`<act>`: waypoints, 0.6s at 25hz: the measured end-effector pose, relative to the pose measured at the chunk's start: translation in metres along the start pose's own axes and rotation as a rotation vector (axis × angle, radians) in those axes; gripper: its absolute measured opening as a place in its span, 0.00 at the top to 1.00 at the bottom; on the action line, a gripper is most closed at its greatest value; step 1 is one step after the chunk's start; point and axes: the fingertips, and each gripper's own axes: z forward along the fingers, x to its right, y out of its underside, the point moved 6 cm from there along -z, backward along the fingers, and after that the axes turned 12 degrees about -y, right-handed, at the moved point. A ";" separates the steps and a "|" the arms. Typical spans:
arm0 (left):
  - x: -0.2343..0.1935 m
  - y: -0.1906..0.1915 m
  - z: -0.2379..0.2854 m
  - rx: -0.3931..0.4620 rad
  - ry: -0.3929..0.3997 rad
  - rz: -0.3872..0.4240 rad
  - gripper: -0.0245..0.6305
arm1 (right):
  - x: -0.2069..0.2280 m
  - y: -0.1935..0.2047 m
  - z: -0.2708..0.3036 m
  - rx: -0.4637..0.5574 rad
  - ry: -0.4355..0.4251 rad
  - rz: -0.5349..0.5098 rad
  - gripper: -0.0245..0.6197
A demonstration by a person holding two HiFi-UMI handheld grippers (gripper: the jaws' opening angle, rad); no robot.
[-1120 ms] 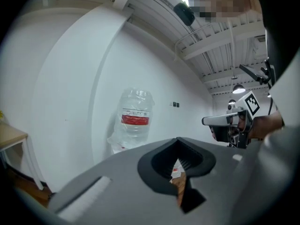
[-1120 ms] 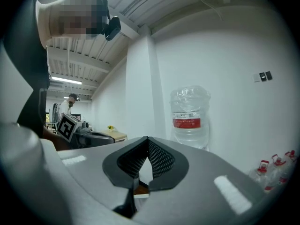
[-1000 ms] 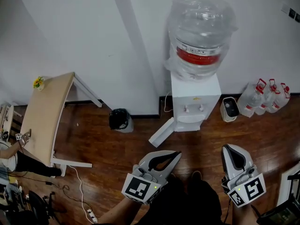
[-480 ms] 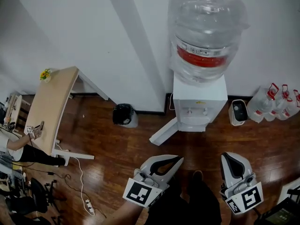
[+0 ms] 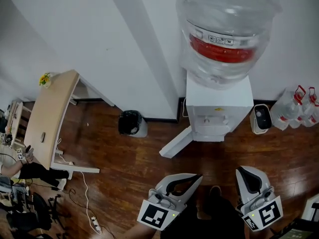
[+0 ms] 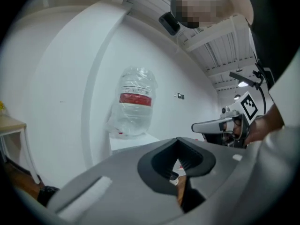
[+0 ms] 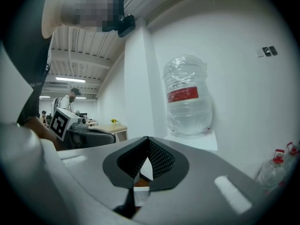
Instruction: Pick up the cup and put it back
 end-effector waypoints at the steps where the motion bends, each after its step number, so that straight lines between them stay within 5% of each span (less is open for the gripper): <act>1: -0.004 0.011 0.002 -0.007 0.000 -0.011 0.96 | 0.005 0.007 0.005 0.004 0.009 0.012 0.96; 15: -0.045 0.149 0.042 0.005 0.067 -0.012 0.96 | 0.053 0.146 0.060 0.012 0.030 -0.034 0.96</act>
